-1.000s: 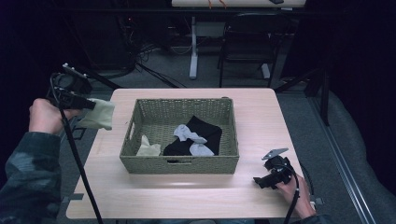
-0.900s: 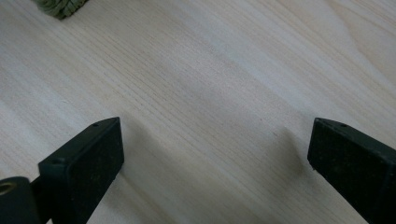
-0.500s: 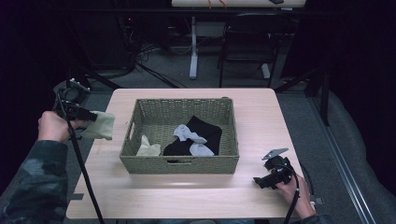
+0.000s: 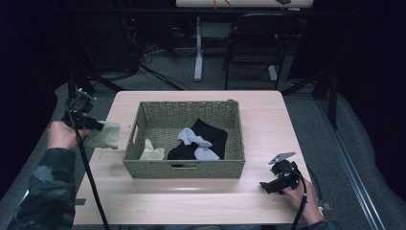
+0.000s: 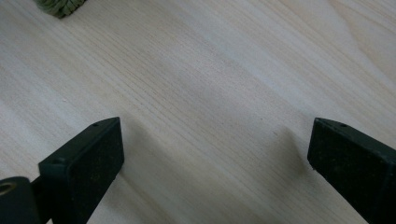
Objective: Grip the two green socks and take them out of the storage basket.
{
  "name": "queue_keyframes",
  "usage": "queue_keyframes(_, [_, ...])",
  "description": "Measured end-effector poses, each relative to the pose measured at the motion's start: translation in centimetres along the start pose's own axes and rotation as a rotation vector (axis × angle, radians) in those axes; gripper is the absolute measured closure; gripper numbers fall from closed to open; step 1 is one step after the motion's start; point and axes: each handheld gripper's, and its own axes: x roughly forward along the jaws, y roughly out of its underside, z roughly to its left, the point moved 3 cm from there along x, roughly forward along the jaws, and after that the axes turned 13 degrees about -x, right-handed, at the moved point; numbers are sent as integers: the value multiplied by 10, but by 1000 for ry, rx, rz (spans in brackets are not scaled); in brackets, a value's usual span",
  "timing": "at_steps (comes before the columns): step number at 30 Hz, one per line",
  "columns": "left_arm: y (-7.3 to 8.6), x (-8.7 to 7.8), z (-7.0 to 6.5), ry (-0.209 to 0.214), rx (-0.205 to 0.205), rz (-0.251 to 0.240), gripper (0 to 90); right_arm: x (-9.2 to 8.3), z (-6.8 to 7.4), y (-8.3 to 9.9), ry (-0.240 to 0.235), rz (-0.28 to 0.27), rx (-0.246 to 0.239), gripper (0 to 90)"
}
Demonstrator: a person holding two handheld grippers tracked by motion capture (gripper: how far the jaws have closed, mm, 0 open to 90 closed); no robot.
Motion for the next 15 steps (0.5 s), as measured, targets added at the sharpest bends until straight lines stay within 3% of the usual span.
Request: queue_keyframes(15, [11,42,11,-3,-49,51,874,0,0,0,2,1,-2,29])
